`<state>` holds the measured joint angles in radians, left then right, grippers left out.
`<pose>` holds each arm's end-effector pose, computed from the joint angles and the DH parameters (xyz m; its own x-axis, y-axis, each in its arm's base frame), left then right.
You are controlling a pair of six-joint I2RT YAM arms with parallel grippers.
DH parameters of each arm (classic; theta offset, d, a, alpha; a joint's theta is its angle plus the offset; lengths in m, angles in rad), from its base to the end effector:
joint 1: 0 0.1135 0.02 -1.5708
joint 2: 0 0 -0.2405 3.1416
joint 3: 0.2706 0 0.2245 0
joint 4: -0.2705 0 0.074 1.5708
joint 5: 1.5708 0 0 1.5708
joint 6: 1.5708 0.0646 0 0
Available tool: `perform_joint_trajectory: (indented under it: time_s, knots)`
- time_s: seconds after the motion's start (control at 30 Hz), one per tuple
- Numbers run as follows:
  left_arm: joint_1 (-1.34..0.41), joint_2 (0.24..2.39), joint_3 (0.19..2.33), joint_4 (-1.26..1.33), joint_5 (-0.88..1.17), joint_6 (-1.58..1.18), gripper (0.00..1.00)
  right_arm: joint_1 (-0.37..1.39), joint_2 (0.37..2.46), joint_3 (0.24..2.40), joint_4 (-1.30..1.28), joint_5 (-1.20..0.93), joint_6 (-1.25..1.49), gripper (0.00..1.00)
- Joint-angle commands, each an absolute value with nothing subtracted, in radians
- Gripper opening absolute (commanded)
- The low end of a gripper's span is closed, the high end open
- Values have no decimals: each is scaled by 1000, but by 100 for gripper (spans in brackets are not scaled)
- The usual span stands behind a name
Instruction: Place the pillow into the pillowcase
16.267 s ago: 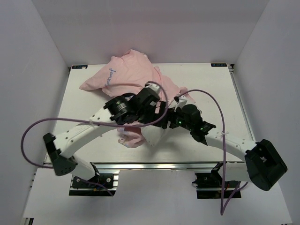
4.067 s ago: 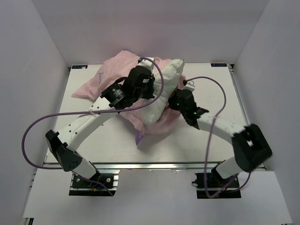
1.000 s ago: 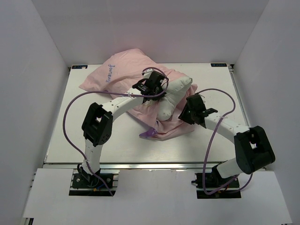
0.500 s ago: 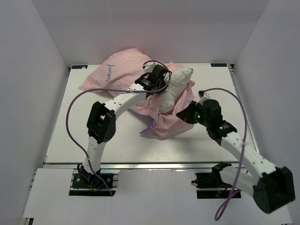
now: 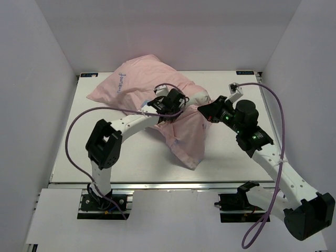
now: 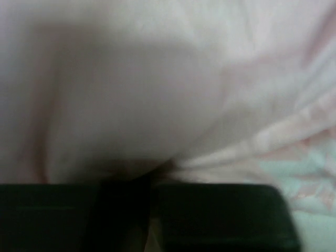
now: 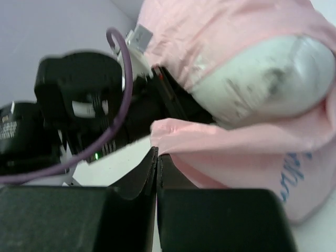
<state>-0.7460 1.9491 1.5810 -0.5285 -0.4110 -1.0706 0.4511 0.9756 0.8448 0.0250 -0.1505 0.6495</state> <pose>0.3226 -0.2630 0.2111 -0.6604 -0.4851 -0.5733 -0.2928 0.8693 -0.3982 0.2159 0.1153 0.3294 -0.4174 0.4622 -0.7824 -0.3927 0.6847 0.6140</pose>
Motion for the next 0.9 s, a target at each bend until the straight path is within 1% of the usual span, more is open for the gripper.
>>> perform_joint_trajectory:
  time_s: [0.0, 0.03, 0.07, 0.1, 0.17, 0.23, 0.33, 0.37, 0.43, 0.53, 0.63, 0.67, 0.73, 0.77, 0.8, 0.87]
  knots:
    - [-735, 1864, 1465, -609, -534, -1043, 20, 456, 988, 961, 143, -143, 672, 0]
    - [-738, 1855, 1462, -606, -523, -1026, 34, 454, 994, 975, 143, -161, 673, 0]
    - [-739, 1847, 1465, -603, -515, -1006, 56, 456, 1011, 991, 129, -194, 670, 0]
    - [-741, 1838, 1479, -594, -500, -953, 63, 456, 1018, 1012, 111, -198, 655, 0]
    - [-741, 1798, 1502, -586, -485, -872, 71, 456, 1029, 1014, 53, -207, 638, 0]
    - [-741, 1740, 1531, -580, -468, -795, 75, 456, 1017, 988, 5, -215, 601, 0]
    - [-741, 1675, 1561, -571, -472, -718, 94, 456, 964, 896, -70, -262, 542, 0]
    - [-741, 1634, 1563, -558, -477, -672, 98, 454, 947, 864, -81, -306, 538, 0]
    - [-741, 1602, 1569, -545, -471, -629, 98, 456, 889, 771, -80, -340, 523, 0]
    - [-741, 1598, 1618, -493, -439, -510, 98, 456, 819, 703, -104, -301, 515, 0]
    - [-741, 1696, 1709, -476, -374, -433, 98, 454, 778, 706, -153, -233, 493, 0]
    - [-741, 1765, 1788, -477, -339, -378, 98, 454, 773, 713, -159, -229, 486, 0]
    - [-742, 1837, 1876, -474, -194, -316, 98, 456, 769, 713, -166, -227, 482, 0]
    - [-747, 1873, 1954, -463, -104, -264, 98, 456, 770, 713, -164, -224, 485, 0]
    - [-752, 1943, 1988, -456, -54, -223, 98, 456, 773, 712, -161, -225, 483, 0]
    - [-782, 2020, 2075, -481, -25, -140, 98, 454, 779, 712, -166, -219, 488, 0]
